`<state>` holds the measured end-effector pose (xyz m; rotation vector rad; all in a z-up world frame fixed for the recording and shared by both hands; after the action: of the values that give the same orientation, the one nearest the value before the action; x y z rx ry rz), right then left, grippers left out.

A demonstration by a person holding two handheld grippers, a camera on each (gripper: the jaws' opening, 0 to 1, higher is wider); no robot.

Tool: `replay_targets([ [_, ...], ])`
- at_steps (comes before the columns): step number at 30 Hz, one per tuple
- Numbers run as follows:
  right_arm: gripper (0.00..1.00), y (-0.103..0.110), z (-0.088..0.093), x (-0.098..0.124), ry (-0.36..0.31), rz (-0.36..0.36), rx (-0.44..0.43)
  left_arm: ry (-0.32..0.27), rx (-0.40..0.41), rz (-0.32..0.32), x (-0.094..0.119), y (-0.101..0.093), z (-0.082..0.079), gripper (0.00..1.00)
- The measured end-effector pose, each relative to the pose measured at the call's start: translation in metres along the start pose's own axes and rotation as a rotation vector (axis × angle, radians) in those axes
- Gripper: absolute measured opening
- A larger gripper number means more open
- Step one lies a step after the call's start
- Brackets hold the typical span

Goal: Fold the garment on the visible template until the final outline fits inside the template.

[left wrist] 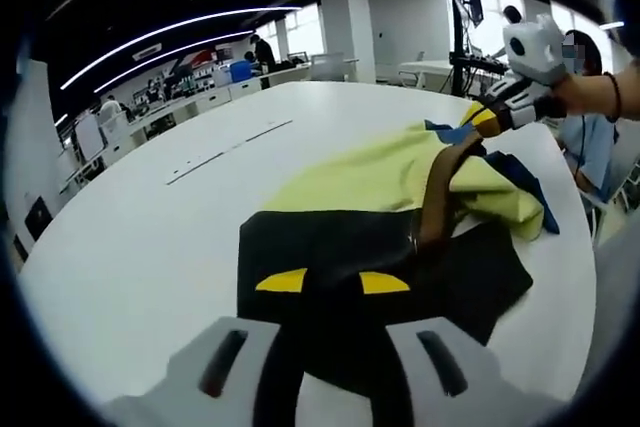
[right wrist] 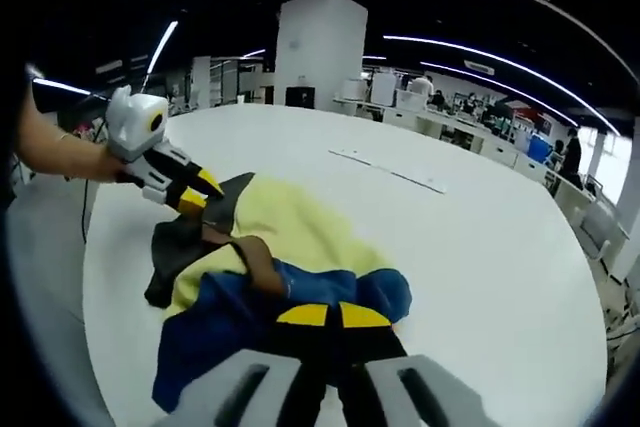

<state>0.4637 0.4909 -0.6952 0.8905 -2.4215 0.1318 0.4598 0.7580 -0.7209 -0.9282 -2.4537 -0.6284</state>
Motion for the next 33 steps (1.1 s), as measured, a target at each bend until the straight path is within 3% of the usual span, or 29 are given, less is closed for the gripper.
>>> replay_targets([
  [2,0.0,0.0,-0.002,0.001,-0.011,-0.002,-0.013,-0.003,0.037,0.005,0.0,0.0,0.0,0.0],
  [7,0.0,0.0,-0.015,0.005,-0.074,-0.017,-0.107,-0.008,0.053,0.002,0.007,0.003,-0.003,0.0],
  [13,0.0,-0.006,-0.039,0.01,-0.146,-0.026,-0.16,-0.048,0.071,-0.006,0.022,0.011,-0.02,0.0],
  [17,0.0,-0.01,-0.055,0.008,-0.162,-0.032,-0.137,-0.048,0.072,-0.02,0.028,0.019,-0.031,0.0],
  [19,0.0,-0.013,-0.061,0.006,-0.166,-0.027,-0.131,-0.053,0.104,0.004,0.03,0.021,-0.037,0.0],
  [30,0.0,-0.031,-0.112,-0.01,-0.225,-0.014,-0.073,-0.117,0.146,-0.068,0.032,0.057,-0.07,0.0],
  [32,0.0,-0.034,-0.123,-0.015,-0.241,-0.018,-0.066,-0.179,0.169,-0.085,0.03,0.066,-0.079,0.0],
  [33,0.0,-0.037,-0.128,-0.019,-0.243,-0.018,-0.065,-0.181,0.185,-0.085,0.029,0.069,-0.08,0.0],
])
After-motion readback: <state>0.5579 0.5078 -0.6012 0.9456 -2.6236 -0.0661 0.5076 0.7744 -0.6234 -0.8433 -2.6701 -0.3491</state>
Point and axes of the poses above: the point that each gripper's makers call its tool centre point, and the gripper's own axes: x roughly backward along the fingers, y roughly to its left, z roughly out of its underside, the point moved 6 cm from there along x, roughly backward along the fingers, and after that the axes turned 10 degrees about -x, right-handed, at the moved point
